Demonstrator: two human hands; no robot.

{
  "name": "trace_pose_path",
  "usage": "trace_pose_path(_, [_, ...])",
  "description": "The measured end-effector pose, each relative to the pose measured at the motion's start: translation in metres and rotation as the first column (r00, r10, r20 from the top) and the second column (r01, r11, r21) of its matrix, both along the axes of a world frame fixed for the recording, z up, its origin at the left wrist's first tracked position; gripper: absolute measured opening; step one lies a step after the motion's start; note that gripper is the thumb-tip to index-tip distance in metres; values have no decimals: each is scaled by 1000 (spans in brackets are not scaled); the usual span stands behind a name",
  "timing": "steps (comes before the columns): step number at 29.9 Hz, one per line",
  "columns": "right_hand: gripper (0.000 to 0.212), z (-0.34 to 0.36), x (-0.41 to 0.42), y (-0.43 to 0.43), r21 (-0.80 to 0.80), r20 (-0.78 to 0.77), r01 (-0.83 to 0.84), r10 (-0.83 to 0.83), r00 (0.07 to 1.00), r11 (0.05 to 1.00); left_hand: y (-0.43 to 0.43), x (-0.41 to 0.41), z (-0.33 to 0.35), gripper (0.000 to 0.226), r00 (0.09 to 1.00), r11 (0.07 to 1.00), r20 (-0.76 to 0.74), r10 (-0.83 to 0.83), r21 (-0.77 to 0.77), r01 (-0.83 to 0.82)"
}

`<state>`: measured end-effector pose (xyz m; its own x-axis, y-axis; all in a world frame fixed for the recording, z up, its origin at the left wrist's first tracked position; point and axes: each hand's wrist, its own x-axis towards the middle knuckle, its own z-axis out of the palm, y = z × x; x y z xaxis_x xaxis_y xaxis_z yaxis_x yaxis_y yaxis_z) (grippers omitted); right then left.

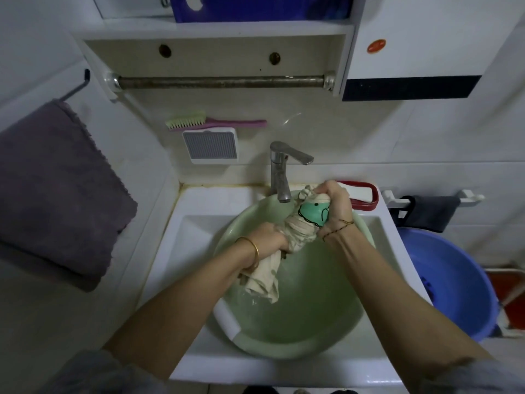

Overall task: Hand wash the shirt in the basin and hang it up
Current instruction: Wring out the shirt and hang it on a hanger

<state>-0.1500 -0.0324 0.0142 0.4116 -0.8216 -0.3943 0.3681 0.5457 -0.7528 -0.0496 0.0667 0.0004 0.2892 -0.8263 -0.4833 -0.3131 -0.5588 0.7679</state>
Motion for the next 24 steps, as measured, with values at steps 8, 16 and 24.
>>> trace_pose_path(8, [25, 2, -4, 1, 90, 159, -24, 10, 987, 996, 3, 11, 6, 30, 952, 998, -303, -47, -53, 32])
trace_pose_path(16, [14, -1, -9, -6, 152, 170, -106, 80, 982, 983, 6, 17, 12, 27, 789, 949, -614, 27, -233, -214])
trace_pose_path(24, [30, 12, 8, 15, -569, -168, 53, -179, 969, 821, -6, 1, 1, 70, 324, 839, -917, 233, 21, -544])
